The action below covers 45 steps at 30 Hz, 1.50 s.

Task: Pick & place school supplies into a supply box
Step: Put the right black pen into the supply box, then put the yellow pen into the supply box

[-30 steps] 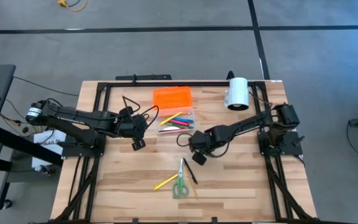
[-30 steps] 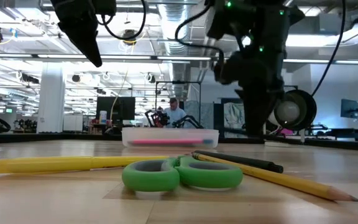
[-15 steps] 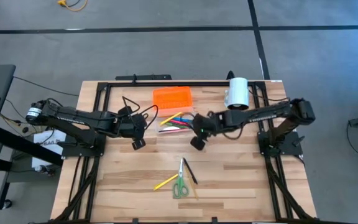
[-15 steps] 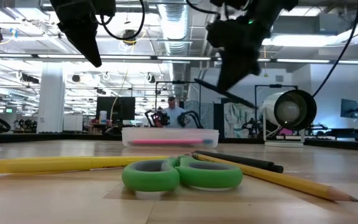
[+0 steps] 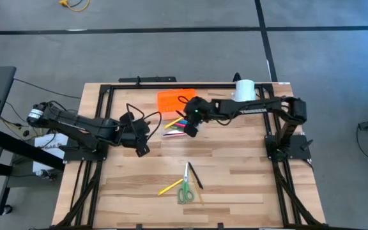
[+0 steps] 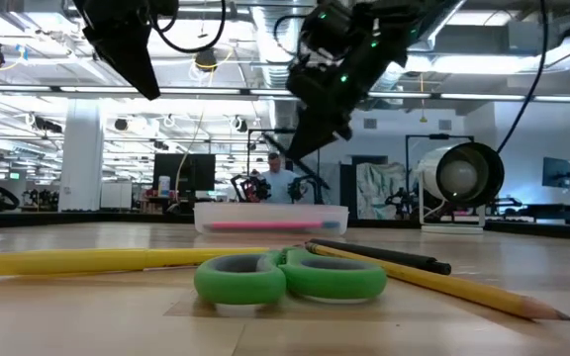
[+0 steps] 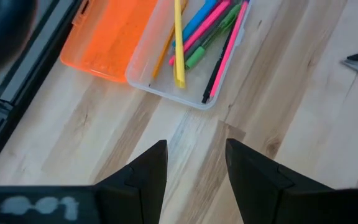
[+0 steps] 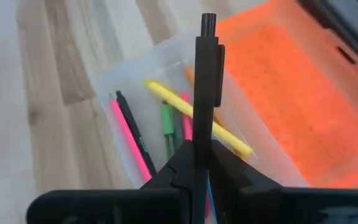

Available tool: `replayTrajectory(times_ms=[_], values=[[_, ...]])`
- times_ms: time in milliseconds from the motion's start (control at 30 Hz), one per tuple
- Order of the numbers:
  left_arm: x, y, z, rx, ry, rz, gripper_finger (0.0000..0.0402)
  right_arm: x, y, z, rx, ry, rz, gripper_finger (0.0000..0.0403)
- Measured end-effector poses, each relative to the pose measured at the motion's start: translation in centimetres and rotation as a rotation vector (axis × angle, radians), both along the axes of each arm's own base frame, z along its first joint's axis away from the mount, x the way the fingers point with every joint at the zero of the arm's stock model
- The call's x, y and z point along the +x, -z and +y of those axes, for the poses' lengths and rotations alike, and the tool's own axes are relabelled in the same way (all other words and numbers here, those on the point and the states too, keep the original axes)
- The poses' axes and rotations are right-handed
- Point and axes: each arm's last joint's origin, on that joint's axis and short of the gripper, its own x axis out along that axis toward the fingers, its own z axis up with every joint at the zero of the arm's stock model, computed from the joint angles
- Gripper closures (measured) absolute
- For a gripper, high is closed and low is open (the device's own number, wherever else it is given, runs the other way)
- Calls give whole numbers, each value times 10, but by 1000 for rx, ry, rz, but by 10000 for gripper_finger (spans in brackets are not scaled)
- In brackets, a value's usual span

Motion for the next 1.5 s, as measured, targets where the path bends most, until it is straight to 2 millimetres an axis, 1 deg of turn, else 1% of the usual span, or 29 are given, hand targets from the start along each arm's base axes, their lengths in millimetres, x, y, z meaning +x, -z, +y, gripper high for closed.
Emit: replayTrajectory(times_ms=[167,267,333,400,633,900,967,1067,1233,1300,1400,1500], values=[[-1,0,-5,-1,-20,-24,249,19,12,-4,6,-65,28,383],[-2,0,-7,0,-31,-36,249,26,22,-5,8,-79,65,377],[-2,0,-9,-7,-35,-43,249,27,27,-3,13,-86,101,373],[-2,0,-11,-11,-37,-48,249,31,26,-3,9,-89,99,368],[-4,-1,-15,4,-46,-70,249,28,24,-3,8,-92,117,343],[-4,-1,-17,8,-48,-80,249,27,24,0,29,-70,125,285],[-3,-2,-18,-2,-52,-95,249,23,17,2,44,-54,123,274],[0,-4,-22,-24,-42,-145,249,19,-1,10,42,-66,87,264],[9,-4,-33,-46,12,-205,249,2,-32,32,9,-145,82,265],[14,-1,-37,-47,27,-209,249,-6,-45,41,-10,-185,69,268],[22,6,-45,-70,60,-199,249,-19,-58,54,-25,-234,61,275],[35,16,-56,-119,117,-198,249,-32,-69,66,-24,-261,37,280]])
